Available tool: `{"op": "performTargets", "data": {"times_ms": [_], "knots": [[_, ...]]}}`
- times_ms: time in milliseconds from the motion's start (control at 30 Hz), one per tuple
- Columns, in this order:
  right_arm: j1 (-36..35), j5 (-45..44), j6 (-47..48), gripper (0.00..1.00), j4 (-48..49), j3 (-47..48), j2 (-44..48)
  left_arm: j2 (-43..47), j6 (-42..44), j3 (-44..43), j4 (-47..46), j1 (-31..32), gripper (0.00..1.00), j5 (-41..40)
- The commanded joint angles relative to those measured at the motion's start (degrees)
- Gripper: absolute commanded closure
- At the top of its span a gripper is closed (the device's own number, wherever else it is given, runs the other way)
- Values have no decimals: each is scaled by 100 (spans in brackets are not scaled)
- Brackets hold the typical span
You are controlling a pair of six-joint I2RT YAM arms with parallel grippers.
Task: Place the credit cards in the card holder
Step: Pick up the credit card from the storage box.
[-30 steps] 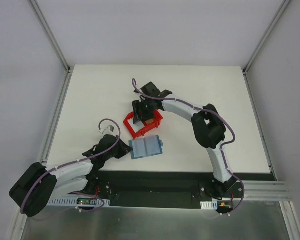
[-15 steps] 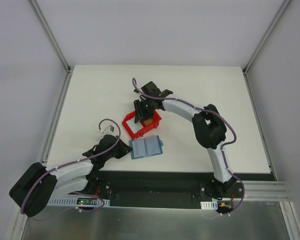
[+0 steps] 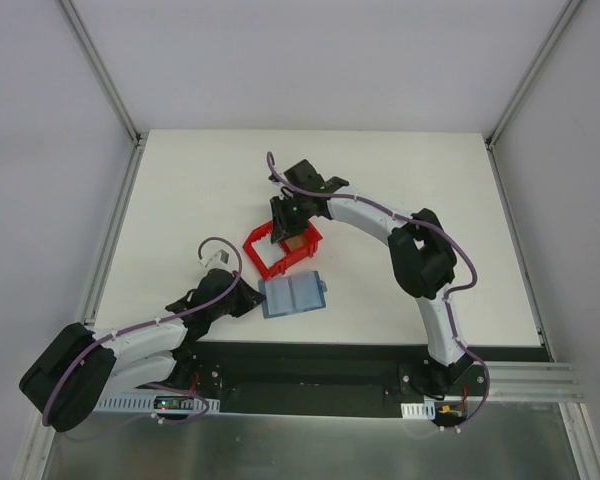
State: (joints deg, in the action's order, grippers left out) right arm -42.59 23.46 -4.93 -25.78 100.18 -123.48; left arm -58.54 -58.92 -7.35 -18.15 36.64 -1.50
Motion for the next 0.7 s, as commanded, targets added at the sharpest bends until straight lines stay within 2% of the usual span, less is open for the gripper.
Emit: {"op": "performTargets", "data": {"times_ms": [0, 33, 100, 167, 267, 500, 667], "knots": [[31, 185, -61, 76, 56, 124, 465, -254, 337, 173, 998, -52, 100, -35], [40, 185, -52, 81, 64, 124, 483, -271, 337, 173, 998, -52, 100, -35], [66, 159, -52, 83, 73, 124, 518, -263, 346, 164, 1007, -52, 100, -35], [93, 97, -52, 92, 56, 133, 553, -254, 346, 164, 998, -52, 100, -17], [128, -227, -8, 100, -6, 133, 615, -254, 354, 173, 998, -52, 100, -26], [163, -1088, 159, 100, -68, 19, 974, -219, 381, 173, 1007, -52, 100, 0], [268, -1362, 28, 100, 406, -691, 1808, -272, 469, 164, 963, -52, 100, 53]]}}
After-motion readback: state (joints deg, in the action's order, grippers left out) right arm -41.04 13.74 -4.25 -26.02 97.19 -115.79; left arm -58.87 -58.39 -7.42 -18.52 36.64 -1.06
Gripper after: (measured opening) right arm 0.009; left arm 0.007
